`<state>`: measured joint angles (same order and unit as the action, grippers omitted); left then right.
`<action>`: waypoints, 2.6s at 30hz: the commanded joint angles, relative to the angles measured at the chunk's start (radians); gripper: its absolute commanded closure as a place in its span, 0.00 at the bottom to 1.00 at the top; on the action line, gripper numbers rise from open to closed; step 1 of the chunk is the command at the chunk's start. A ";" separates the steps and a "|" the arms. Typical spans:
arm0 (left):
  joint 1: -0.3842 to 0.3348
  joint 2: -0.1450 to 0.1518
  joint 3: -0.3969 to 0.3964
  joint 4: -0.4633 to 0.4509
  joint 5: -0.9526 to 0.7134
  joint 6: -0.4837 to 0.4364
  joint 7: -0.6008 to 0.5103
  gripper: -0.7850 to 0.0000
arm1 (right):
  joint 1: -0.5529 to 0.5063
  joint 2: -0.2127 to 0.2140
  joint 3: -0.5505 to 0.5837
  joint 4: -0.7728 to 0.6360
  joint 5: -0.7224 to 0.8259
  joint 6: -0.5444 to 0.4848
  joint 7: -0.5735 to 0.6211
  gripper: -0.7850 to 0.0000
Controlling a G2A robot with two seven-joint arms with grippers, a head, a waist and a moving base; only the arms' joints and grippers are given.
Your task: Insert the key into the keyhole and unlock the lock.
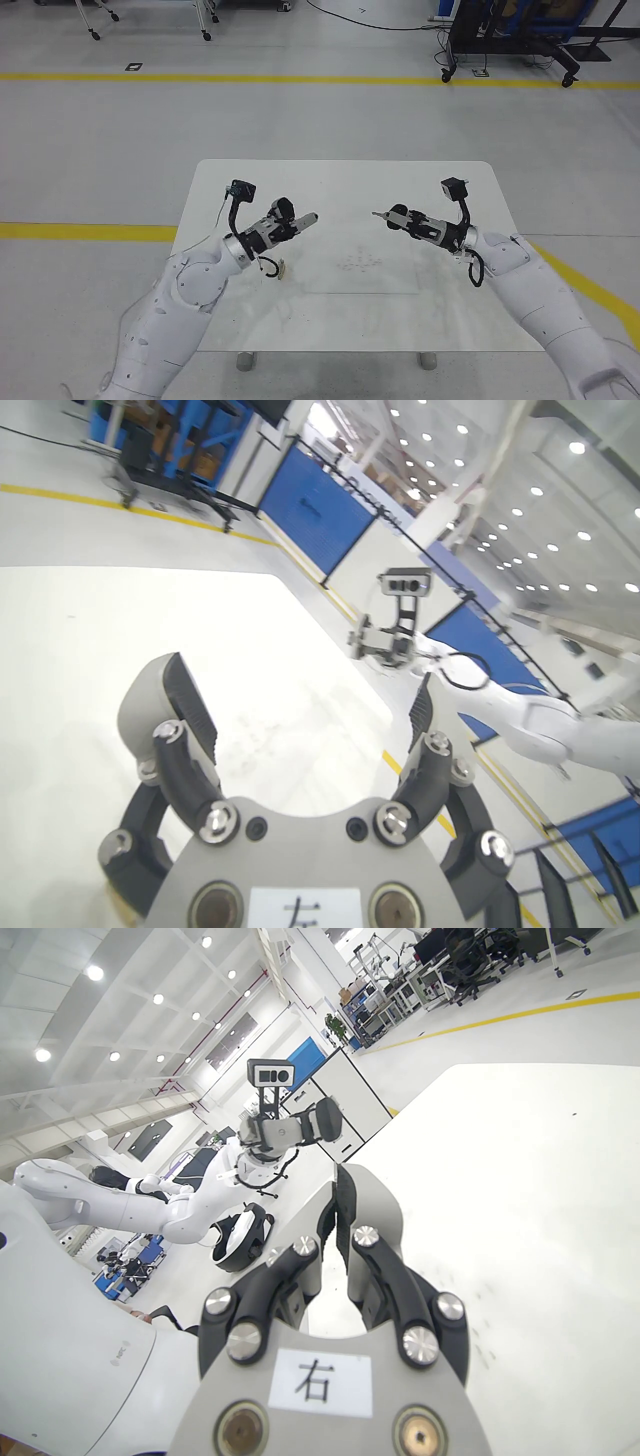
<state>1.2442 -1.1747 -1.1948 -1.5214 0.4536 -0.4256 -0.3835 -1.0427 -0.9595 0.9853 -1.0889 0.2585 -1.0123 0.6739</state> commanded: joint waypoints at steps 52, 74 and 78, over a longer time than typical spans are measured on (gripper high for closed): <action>0.147 0.042 0.091 -0.174 0.893 0.053 -0.278 1.00 | 0.000 0.000 0.000 0.000 0.000 0.000 0.000 1.00; 0.156 0.037 0.049 -0.161 0.822 0.143 -0.178 1.00 | 0.000 0.000 0.000 0.000 0.000 0.000 0.000 1.00; 0.156 0.037 0.049 -0.161 0.822 0.143 -0.178 1.00 | 0.000 0.000 0.000 0.000 0.000 0.000 0.000 1.00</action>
<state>1.4002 -1.1379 -1.1465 -1.6822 1.2705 -0.2808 -0.5610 -1.0427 -0.9595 0.9853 -1.0889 0.2585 -1.0123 0.6738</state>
